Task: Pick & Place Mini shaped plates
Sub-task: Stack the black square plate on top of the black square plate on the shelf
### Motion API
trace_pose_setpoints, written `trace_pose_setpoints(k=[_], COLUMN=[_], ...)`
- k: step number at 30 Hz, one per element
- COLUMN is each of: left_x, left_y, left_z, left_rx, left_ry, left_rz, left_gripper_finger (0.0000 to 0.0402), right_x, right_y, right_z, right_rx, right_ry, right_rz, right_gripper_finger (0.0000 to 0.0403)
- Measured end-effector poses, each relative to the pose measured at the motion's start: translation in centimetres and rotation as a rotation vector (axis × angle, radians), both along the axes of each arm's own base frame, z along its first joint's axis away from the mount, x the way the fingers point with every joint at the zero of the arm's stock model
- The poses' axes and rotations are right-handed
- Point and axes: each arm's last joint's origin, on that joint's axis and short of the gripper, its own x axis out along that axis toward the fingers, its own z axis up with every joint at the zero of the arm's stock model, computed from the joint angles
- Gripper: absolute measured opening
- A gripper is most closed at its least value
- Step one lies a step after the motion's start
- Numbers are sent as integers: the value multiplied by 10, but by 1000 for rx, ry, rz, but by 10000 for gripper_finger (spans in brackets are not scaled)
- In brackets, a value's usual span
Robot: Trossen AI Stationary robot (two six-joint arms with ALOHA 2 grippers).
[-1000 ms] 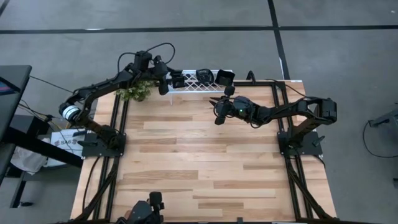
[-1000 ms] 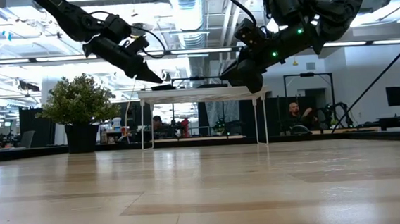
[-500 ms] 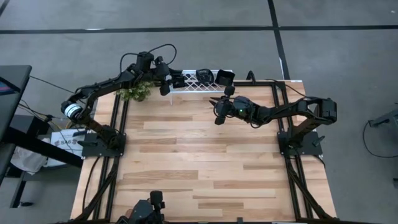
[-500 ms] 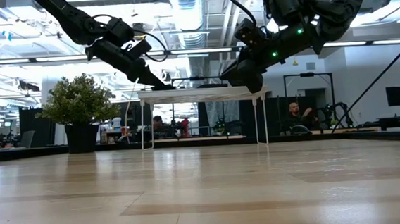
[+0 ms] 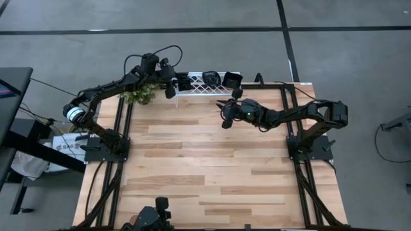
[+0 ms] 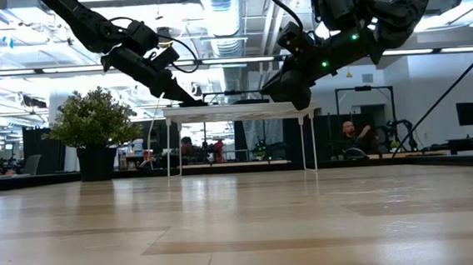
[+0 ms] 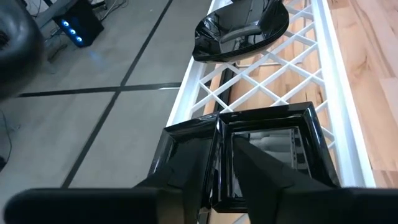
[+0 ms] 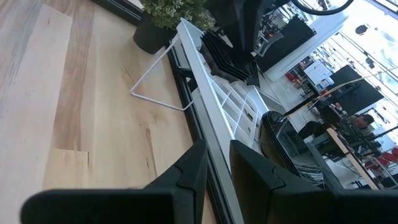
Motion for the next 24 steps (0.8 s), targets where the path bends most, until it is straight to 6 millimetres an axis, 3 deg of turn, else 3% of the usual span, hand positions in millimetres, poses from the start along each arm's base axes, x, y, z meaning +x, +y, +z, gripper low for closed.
trace_pose_setpoints(k=[19,24], left_x=[1,2], left_y=[0,-1], left_z=[1,1], left_rx=[49,70], left_ry=[11,17], left_rz=[-35,-53], left_gripper_finger=[12,9], right_x=[0,0], right_y=[0,0], right_z=[-1,-1], right_rx=[3,3], right_ry=[9,10], right_rz=[0,0], right_gripper_finger=[65,65])
